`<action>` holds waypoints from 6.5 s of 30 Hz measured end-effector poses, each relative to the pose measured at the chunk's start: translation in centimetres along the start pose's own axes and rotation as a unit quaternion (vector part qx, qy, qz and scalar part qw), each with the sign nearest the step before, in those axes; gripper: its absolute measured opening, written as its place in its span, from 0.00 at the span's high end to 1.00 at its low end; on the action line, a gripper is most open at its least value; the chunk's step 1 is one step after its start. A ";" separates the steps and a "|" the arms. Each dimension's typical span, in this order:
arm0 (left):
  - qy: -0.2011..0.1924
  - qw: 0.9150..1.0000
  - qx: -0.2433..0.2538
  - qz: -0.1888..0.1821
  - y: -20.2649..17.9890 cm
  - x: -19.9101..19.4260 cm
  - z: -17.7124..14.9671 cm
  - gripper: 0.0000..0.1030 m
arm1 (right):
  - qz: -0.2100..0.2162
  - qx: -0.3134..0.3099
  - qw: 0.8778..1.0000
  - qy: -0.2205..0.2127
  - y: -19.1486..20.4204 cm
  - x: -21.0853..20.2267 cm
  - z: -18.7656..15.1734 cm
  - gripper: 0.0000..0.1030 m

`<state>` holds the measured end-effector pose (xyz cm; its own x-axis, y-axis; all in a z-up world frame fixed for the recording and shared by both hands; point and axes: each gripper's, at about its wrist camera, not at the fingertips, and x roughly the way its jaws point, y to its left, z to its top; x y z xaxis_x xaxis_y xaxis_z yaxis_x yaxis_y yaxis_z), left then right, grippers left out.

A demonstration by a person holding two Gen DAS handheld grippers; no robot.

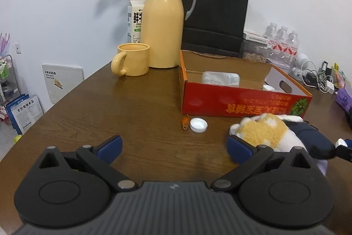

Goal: Organize objects
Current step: 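Grasp the small orange item with the left tool while the right tool holds the cap, then carry the orange item and cap into the box and open both tools, then withdraw both tools from the box back over the table, then close the right tool around the blue zippered pouch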

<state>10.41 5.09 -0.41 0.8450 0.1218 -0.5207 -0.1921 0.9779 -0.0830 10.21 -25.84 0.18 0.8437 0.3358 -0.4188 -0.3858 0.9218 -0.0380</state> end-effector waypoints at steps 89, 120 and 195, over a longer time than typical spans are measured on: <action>-0.070 0.996 0.046 -0.033 -11.8 15.0 10.9 0.87 | -0.003 0.012 1.000 0.007 -3.1 19.9 11.4 0.74; -0.066 0.997 0.028 0.001 -9.7 15.6 10.7 0.00 | -0.010 0.016 0.999 0.032 -3.4 20.4 10.9 0.00; -0.003 1.000 0.029 -0.007 -3.4 0.2 0.6 0.00 | -0.027 0.053 0.997 0.045 0.0 8.7 1.2 0.43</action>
<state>11.50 1.89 0.26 0.8501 0.1085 -0.5153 -0.1503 0.9878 -0.0401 18.03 -22.72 -2.38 0.8236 0.2699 -0.4988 -0.2940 0.9553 0.0315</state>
